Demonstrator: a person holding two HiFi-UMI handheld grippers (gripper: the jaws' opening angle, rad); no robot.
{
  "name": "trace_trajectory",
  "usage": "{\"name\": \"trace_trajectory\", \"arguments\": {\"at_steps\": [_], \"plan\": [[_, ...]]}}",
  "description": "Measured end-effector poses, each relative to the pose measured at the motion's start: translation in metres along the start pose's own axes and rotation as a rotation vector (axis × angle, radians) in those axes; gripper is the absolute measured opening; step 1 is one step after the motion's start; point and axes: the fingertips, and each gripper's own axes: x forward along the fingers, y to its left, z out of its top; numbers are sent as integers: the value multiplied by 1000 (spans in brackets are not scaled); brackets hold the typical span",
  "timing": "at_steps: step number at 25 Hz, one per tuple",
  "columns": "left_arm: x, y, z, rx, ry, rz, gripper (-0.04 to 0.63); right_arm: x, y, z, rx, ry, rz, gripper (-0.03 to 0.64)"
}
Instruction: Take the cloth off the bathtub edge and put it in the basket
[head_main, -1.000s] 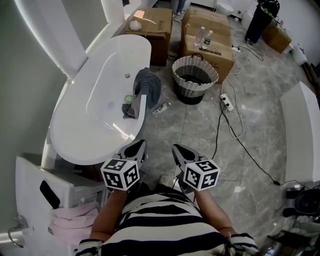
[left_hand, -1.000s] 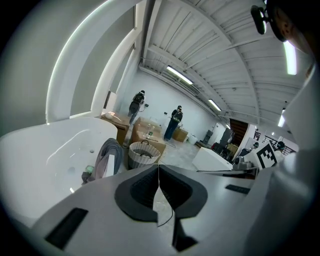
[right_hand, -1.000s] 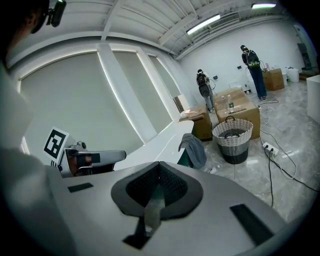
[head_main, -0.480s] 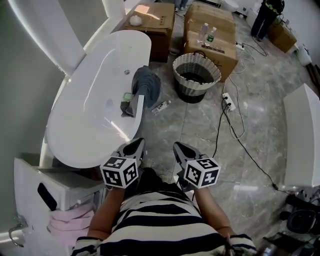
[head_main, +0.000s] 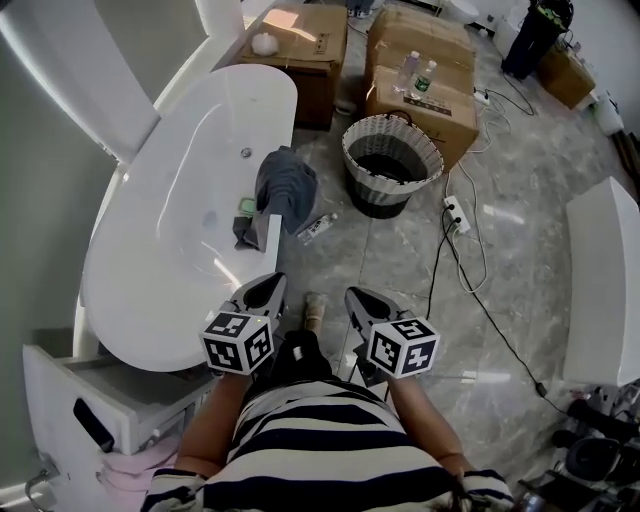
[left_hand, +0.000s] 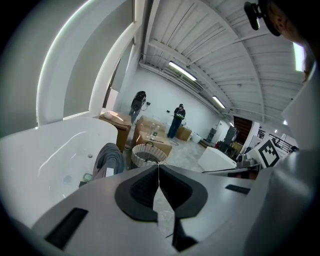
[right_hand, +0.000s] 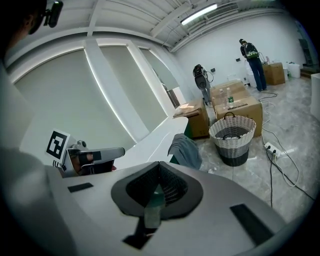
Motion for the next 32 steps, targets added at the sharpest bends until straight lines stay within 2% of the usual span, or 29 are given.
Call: {"name": "trace_trajectory", "arguments": {"at_steps": [12,21,27,32], "plan": [[73,70,40,-29,38,70,18,92,-30,77,-53,83,46,26],[113,97,59,-125,44,88,18,139,-50,121,-84,109,78,26],[135,108,70,-187,53,150,18,165,-76,149,-81,140,116,26],[162,116,82,-241,17,241,18,194,-98,173,-148,222,198,26]]}}
